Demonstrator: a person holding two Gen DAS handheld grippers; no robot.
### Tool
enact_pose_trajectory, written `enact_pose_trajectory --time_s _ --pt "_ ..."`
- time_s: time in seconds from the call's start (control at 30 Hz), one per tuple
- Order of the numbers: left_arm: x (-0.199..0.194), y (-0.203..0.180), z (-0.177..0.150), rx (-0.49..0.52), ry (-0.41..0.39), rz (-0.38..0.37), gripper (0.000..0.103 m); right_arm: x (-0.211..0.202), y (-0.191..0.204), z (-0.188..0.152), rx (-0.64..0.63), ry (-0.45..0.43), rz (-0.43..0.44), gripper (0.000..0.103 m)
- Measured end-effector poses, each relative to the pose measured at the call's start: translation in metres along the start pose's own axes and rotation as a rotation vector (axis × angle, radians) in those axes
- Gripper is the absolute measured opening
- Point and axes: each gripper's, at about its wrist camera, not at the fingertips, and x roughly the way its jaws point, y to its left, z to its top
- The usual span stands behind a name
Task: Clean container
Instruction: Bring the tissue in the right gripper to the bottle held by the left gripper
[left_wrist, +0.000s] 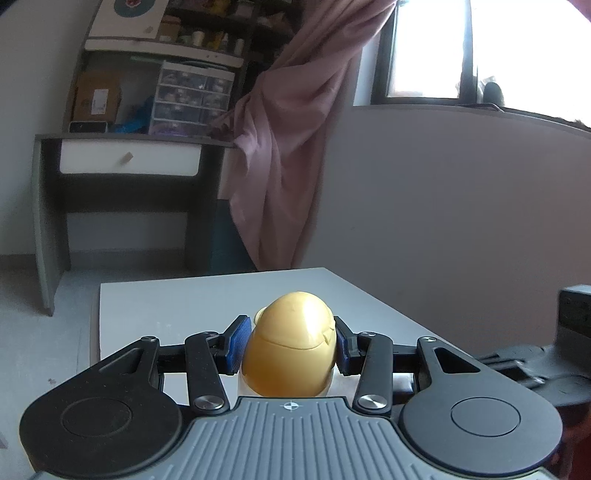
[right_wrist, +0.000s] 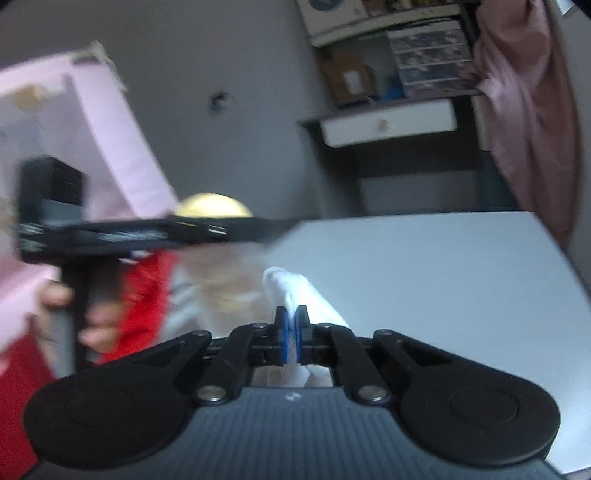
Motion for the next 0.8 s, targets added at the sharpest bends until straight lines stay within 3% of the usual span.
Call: enact_pose_trajectory --time_s 0.1,0.23,0.8 --pt "-0.001 0.000 -0.001 -0.005 -0.003 0.002 0.046 -0.007 0.015 0.000 0.008 -0.043 0.092 0.004" --pt "0.000 0.000 -0.002 -0.008 -0.003 0.003 0.046 -0.005 0.025 0.009 0.001 -0.094 0.152 0.004" --pt "-0.003 -0.002 -0.006 -0.008 -0.010 0.006 0.046 0.022 0.024 -0.010 0.092 -0.057 0.159 0.004"
